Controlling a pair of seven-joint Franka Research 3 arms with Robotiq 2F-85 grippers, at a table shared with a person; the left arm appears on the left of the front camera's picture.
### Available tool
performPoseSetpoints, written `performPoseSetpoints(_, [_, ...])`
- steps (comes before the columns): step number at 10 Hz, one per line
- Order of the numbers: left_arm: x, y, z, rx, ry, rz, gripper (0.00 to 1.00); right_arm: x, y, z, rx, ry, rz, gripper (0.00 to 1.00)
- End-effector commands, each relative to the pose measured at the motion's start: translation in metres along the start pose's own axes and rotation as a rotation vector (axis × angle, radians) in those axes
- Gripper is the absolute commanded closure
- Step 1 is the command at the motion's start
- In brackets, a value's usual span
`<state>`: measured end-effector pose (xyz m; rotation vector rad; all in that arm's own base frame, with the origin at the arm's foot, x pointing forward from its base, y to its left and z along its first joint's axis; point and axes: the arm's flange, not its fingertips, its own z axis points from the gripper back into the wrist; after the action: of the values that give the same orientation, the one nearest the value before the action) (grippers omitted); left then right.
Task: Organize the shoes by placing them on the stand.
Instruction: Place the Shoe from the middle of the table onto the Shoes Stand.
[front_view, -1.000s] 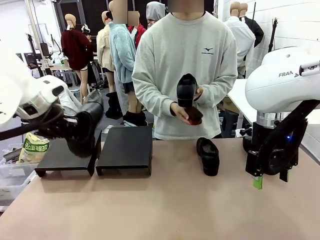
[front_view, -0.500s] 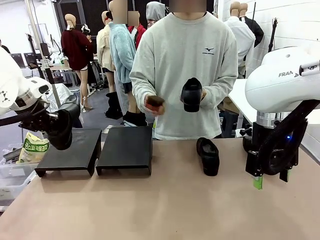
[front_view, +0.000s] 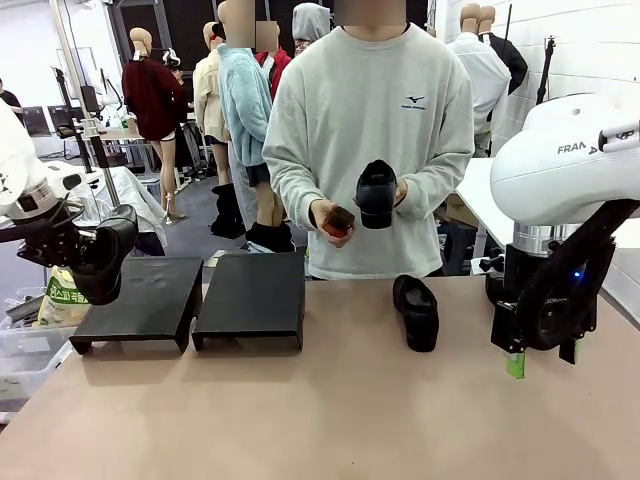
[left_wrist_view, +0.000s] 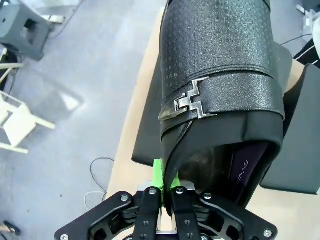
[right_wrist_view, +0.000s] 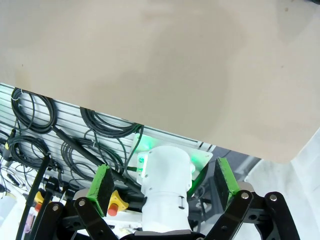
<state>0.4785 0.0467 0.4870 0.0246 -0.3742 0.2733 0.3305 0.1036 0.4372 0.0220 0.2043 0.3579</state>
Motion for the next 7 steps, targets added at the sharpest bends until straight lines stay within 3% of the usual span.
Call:
performPoseSetpoints(1, [0.000,-0.001,0.003,0.000,-0.009,-0.004,1.00,0.001,0.002,0.001,0.004,0.007,-0.018,0.00])
performPoseSetpoints(3, [-0.001,-0.001,-0.001,0.000,0.003,-0.001,1.00,0.001,0.002,0.001,0.004,0.007,-0.018,0.00])
performPoseSetpoints(4, [-0.014,-0.008,0.000,0.009,-0.084,-0.050,1.00,0.001,0.002,0.001,0.004,0.007,-0.018,0.00])
performPoseSetpoints(7, [0.004,-0.007,-0.023,-0.083,-0.062,-0.081,1.00,0.001,0.002,0.001,0.004,0.007,-0.018,0.00])
